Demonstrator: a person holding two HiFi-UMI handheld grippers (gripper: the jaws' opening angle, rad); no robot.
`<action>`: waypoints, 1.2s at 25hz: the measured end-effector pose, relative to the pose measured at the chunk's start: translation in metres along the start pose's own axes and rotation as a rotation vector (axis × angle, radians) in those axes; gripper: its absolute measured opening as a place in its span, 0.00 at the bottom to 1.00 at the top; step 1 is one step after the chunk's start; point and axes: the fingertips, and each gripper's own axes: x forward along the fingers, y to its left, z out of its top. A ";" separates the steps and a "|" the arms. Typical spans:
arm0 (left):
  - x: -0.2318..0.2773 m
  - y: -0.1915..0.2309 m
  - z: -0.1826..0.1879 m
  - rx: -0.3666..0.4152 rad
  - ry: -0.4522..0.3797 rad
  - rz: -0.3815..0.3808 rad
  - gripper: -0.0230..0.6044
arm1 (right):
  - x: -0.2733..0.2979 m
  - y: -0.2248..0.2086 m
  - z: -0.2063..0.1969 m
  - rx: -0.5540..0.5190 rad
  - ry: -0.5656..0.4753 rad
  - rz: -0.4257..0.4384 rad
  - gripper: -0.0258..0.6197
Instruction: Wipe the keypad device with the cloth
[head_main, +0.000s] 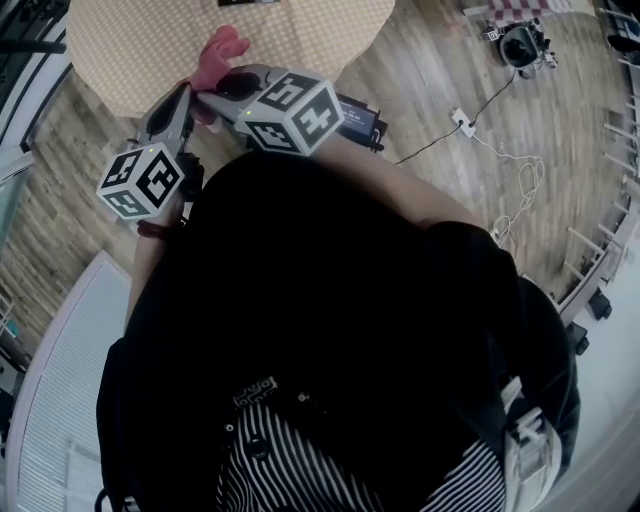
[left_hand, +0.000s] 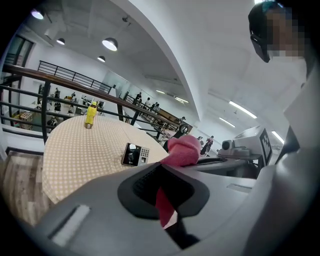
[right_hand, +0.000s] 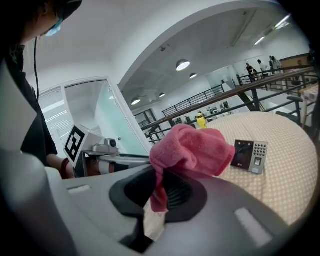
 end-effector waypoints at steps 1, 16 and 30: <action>0.005 0.003 0.006 -0.003 -0.001 0.009 0.04 | 0.002 -0.005 0.006 -0.001 0.003 0.009 0.11; 0.083 0.028 0.054 -0.023 0.001 0.154 0.04 | 0.020 -0.091 0.056 -0.011 0.044 0.162 0.11; 0.135 0.003 0.045 -0.004 0.083 0.167 0.04 | -0.005 -0.142 0.045 0.056 0.043 0.215 0.11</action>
